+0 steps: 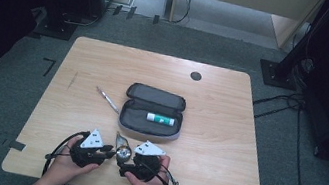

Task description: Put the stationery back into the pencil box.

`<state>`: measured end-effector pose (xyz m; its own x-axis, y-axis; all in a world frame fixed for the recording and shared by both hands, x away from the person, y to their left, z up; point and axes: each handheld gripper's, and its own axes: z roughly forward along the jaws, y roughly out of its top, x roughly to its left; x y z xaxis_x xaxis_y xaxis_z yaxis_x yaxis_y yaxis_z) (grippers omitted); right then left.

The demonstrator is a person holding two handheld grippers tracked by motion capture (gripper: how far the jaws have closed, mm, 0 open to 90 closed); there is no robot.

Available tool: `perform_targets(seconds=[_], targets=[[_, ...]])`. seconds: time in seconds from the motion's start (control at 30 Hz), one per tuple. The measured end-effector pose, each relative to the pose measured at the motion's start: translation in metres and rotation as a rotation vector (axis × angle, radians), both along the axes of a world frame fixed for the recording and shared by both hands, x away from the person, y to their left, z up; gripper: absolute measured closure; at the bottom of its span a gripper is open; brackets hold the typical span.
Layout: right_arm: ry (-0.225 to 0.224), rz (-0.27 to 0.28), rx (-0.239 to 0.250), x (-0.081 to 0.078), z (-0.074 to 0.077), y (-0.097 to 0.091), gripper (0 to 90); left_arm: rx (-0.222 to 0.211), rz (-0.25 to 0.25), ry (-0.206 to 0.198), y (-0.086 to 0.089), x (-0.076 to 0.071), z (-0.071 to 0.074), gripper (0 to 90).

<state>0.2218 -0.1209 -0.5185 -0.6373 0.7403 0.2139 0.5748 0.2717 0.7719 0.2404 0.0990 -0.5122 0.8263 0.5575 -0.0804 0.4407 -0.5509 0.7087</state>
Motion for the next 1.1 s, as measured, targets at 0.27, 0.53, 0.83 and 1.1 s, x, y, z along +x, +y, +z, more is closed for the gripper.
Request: perform_targets(seconds=[0.27,0.53,0.83,1.1], targets=[[-0.032,0.051,-0.034,0.007,0.002,0.001,18.5,-0.019,0.095,0.002,0.029,0.01,-0.001,67.7],[-0.039,0.089,-0.057,0.013,-0.001,0.009,25.8,-0.029,0.12,0.003,0.039,0.014,-0.001,65.3],[-0.084,0.089,-0.144,0.012,-0.004,0.017,40.7,-0.029,0.112,-0.024,0.041,0.014,-0.002,56.3],[-0.05,0.144,-0.092,0.011,-0.003,0.007,41.5,0.004,0.043,-0.078,0.031,0.011,-0.005,50.6]])
